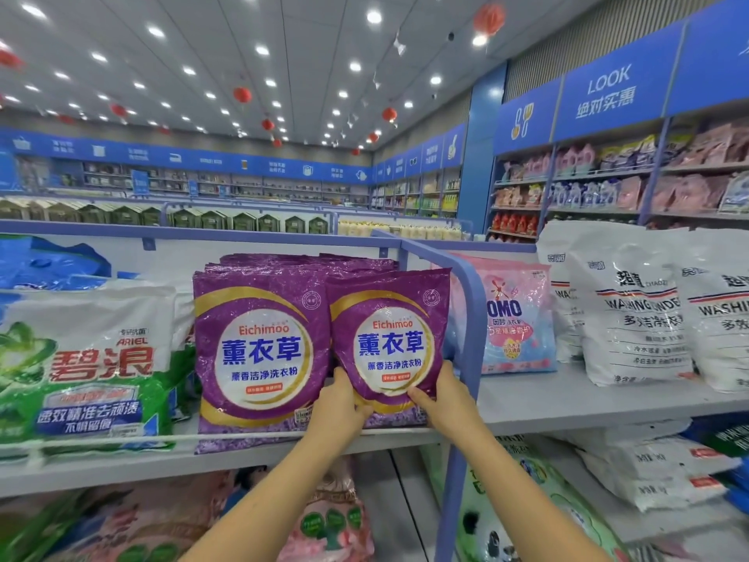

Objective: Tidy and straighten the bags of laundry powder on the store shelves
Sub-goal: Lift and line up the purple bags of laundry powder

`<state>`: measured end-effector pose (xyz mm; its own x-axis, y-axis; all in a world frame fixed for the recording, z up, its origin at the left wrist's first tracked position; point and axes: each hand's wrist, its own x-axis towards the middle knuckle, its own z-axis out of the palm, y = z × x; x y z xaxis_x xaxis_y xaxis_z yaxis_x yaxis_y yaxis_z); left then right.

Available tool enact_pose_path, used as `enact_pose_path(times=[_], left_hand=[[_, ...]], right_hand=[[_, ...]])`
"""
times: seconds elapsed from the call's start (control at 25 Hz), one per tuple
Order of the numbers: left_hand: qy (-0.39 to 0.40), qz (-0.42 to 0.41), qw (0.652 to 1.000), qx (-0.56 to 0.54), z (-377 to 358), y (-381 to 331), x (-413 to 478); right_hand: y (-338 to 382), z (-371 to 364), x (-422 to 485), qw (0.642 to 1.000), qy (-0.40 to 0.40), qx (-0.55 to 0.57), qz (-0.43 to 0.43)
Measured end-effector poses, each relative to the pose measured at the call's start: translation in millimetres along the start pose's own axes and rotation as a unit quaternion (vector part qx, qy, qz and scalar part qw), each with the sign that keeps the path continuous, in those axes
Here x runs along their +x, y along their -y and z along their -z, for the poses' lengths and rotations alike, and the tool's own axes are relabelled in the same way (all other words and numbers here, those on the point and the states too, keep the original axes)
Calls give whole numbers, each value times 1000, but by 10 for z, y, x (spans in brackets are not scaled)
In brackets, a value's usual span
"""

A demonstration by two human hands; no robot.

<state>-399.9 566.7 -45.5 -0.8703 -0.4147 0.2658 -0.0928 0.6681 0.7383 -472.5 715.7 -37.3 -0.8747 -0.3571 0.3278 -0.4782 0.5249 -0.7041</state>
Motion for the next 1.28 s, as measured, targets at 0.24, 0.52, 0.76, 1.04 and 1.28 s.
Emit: enact_pose_path(times=[0.24,0.52,0.76,1.04,1.28], left_hand=[[-32,-6,999,-24,2,62,-155],[-67,-35,997,-15,-91,134,-46],[-64,1,998,-11,-169,107,59],[-31,72,937,-339,29,-178,125],[-84,96,922,-366,-99,-278,347]], right_hand=[[-70,50,-75,998,52,16,-5],[-104,-150,71,1000,-4,-14,-20],[-88,-226,113,999,-31,7,-24],[-56,-137,-47,999,-17,30,-18],[-49,-142,-213,997,-55,40,28]])
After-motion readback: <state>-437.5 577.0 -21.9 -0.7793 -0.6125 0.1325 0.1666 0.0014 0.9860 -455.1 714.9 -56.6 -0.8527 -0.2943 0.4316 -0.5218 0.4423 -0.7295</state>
